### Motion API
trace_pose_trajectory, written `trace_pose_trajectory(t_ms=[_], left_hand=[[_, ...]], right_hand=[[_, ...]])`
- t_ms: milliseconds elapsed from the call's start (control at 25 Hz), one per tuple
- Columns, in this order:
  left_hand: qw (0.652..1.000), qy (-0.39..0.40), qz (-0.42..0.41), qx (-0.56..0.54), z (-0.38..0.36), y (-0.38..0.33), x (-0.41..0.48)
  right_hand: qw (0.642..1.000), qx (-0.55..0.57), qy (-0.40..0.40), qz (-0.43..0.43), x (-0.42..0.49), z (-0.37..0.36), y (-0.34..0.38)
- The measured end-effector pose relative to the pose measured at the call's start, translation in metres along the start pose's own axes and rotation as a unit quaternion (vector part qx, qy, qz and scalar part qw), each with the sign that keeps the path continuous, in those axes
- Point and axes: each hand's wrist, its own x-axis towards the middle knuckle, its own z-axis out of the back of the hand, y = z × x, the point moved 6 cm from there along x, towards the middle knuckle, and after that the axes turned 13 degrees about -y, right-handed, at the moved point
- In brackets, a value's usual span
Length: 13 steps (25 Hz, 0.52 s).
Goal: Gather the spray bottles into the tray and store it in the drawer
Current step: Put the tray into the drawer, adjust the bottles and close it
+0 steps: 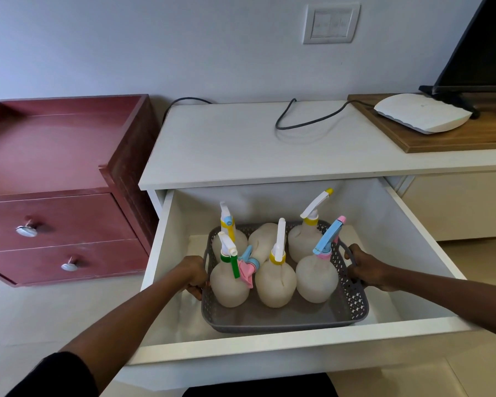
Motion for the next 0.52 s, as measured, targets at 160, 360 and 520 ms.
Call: trace_pose_trajectory(t_ms=[160, 360, 520], left_hand=[[1.000, 0.001, 0.003, -0.002, -0.004, 0.004, 0.003], [1.000, 0.004, 0.000, 0.002, -0.008, 0.005, 0.004], [1.000, 0.019, -0.005, 0.002, -0.012, 0.008, -0.001]], right_hand=[[1.000, -0.003, 0.007, 0.001, 0.001, -0.003, -0.002], [1.000, -0.016, 0.000, 0.002, 0.006, -0.007, -0.006], [1.000, -0.021, 0.000, -0.009, 0.012, -0.011, -0.014]])
